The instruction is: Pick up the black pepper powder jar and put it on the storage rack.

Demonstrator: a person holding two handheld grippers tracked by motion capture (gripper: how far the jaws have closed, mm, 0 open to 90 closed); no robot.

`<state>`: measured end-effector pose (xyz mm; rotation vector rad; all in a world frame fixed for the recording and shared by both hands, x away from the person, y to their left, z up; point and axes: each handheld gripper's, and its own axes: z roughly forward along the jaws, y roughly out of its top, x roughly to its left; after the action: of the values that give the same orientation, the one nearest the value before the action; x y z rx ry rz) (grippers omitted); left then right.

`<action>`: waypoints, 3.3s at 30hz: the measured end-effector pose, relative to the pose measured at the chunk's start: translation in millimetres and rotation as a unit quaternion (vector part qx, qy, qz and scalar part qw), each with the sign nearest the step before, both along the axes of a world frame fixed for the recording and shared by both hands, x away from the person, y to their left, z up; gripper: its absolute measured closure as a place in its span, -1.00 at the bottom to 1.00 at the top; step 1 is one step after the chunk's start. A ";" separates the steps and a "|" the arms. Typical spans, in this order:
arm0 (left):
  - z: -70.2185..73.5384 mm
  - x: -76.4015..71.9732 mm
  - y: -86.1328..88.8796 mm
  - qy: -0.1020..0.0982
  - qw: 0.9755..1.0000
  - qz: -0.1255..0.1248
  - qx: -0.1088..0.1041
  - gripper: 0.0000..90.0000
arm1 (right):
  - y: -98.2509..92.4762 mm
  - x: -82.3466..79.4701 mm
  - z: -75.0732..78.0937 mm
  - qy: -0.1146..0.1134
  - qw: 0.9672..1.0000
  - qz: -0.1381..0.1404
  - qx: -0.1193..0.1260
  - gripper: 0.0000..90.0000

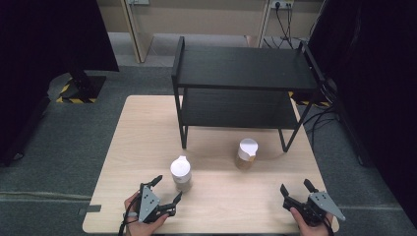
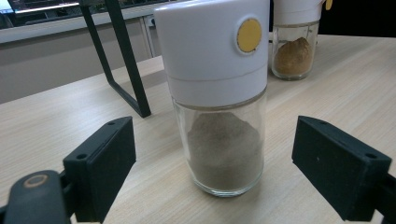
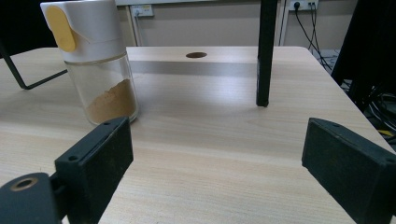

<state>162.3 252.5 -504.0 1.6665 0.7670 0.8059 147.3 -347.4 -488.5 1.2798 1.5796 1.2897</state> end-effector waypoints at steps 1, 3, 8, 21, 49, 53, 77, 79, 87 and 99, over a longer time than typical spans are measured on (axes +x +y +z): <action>0.3 -0.8 -0.2 -0.003 1.000 0.002 0.000 -0.71 | 0.1 0.0 -0.1 0.000 1.000 0.000 -0.001 -0.80; 0.1 -1.2 -0.1 -0.004 1.000 0.002 -0.003 -0.71 | 0.3 -0.1 -0.2 -0.001 1.000 0.000 -0.001 -0.80; 1.4 -1.7 -0.9 -0.007 1.000 -0.001 -0.009 -0.71 | 0.4 0.5 0.5 0.001 1.000 0.000 -0.002 -0.80; 12.9 9.6 -15.9 -0.020 1.000 -0.001 -0.017 -0.70 | 1.3 1.5 1.7 0.005 1.000 0.000 -0.004 -0.80; 14.5 31.1 -37.3 -0.012 0.999 0.025 -0.038 -0.48 | 0.8 2.7 2.2 0.007 1.000 0.004 -0.003 -0.80; 14.3 30.6 -39.5 -0.016 0.999 0.024 -0.039 -0.37 | 1.0 3.0 2.5 0.007 1.000 0.004 -0.005 -0.80; 26.7 29.6 -42.6 -0.006 0.999 0.033 -0.024 -0.32 | 0.3 3.2 2.6 0.008 1.000 0.004 -0.002 -0.80; 28.8 28.5 -42.7 -0.011 0.999 0.033 -0.021 -0.32 | 0.5 3.1 2.6 0.008 1.000 0.004 -0.002 -0.80; 40.9 28.6 -44.8 -0.028 0.999 0.033 -0.026 -0.32 | 0.4 2.9 2.3 0.008 1.000 0.003 -0.001 -0.80; 59.0 31.5 -46.2 -0.051 0.997 0.033 -0.036 -0.32 | 0.4 3.1 2.6 0.009 1.000 0.003 -0.001 -0.80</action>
<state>193.8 206.3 -445.0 1.5302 0.7742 0.8922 150.4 -347.0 -485.9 1.2892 1.5970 1.2841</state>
